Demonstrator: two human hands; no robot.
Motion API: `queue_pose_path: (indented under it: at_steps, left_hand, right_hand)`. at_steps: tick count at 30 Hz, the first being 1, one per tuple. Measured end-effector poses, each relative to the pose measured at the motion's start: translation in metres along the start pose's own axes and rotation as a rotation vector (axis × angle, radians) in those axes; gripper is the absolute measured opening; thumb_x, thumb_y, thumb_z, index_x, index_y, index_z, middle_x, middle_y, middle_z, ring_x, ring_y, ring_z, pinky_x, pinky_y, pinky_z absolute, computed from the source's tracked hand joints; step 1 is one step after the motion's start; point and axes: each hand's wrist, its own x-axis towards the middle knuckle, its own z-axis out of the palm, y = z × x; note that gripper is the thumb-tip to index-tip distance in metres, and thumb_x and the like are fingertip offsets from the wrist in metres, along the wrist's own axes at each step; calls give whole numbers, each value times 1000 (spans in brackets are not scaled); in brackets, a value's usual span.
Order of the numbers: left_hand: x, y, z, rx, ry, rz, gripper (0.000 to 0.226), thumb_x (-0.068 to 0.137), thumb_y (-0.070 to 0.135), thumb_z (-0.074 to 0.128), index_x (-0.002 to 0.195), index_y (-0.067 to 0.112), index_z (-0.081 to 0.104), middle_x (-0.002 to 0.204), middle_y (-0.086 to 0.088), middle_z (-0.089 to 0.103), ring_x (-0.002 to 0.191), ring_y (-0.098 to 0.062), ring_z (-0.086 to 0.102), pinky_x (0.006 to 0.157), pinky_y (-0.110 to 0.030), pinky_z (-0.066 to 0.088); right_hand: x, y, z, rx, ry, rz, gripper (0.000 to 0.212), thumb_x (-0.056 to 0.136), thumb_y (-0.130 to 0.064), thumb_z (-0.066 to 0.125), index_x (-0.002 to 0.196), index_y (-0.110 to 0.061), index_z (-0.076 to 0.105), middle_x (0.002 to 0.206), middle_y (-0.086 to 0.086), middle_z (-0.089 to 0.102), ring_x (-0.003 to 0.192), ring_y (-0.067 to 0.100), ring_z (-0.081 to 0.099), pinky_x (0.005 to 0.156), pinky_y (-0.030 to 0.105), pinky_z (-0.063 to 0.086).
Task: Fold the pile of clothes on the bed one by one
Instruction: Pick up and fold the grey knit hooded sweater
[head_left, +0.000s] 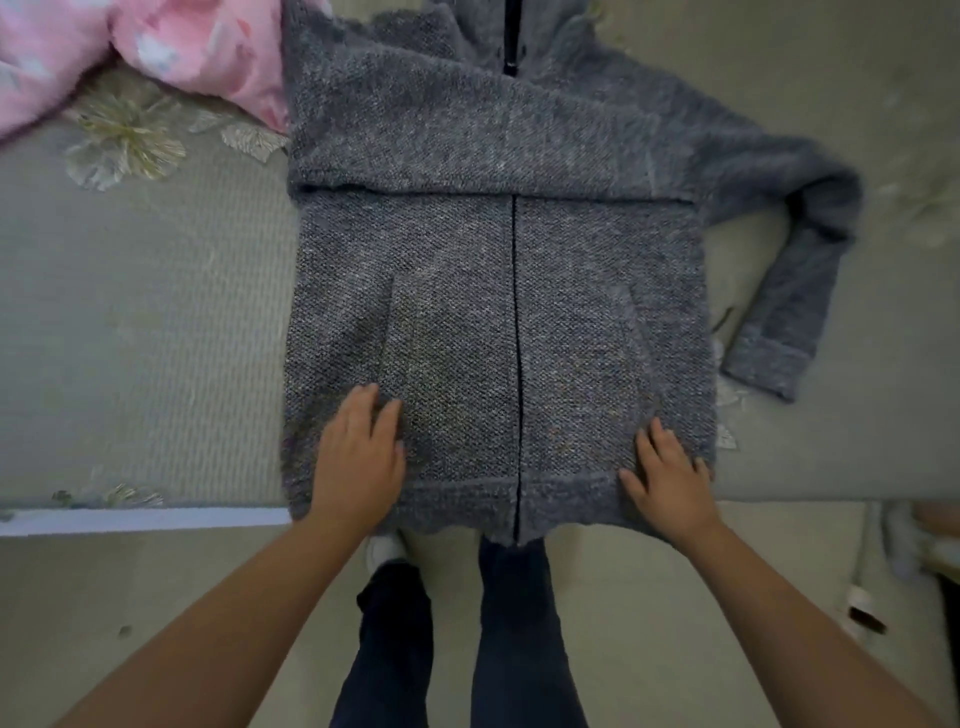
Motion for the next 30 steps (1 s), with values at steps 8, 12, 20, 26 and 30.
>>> queue_pose_path:
  at_steps: [8, 12, 20, 26, 30]
  left_hand:
    - [79, 129, 29, 35, -158, 357, 48, 97, 25, 40, 140, 4, 32, 149, -15, 25, 140, -30, 17, 113, -40, 18]
    - [129, 185, 57, 121, -245, 229, 73, 94, 53, 25, 146, 12, -7, 154, -5, -14, 140, -19, -18, 107, -29, -15]
    - [161, 209, 83, 310, -377, 103, 85, 60, 71, -34, 122, 13, -37, 135, -9, -43, 113, -22, -51, 101, -35, -28]
    - [163, 215, 74, 317, -453, 85, 97, 38, 62, -53, 120, 13, -40, 127, -9, -47, 114, -28, -48, 104, -37, -22]
    - [167, 204, 59, 231, -419, 90, 84, 76, 71, -12, 141, 19, -21, 149, -2, -27, 137, -19, -24, 112, -33, -11]
  right_hand:
    - [34, 73, -56, 485, 564, 76, 30, 77, -7, 52, 97, 11, 65, 99, 28, 65, 90, 41, 61, 80, 45, 48]
    - [85, 126, -78, 555, 448, 384, 60, 86, -30, 60, 134, 0, 39, 135, 24, 41, 124, 36, 39, 101, 48, 32]
    - [154, 162, -95, 702, 345, 481, 70, 80, -34, 67, 135, -8, 35, 120, 22, 50, 109, 37, 49, 91, 43, 41]
    - [148, 174, -129, 838, 431, 303, 31, 88, -16, 59, 115, -1, 61, 104, 21, 66, 96, 32, 60, 69, 25, 35]
    - [141, 157, -185, 779, 527, 215, 34, 90, -22, 55, 112, 3, 61, 103, 23, 65, 98, 37, 59, 87, 42, 42]
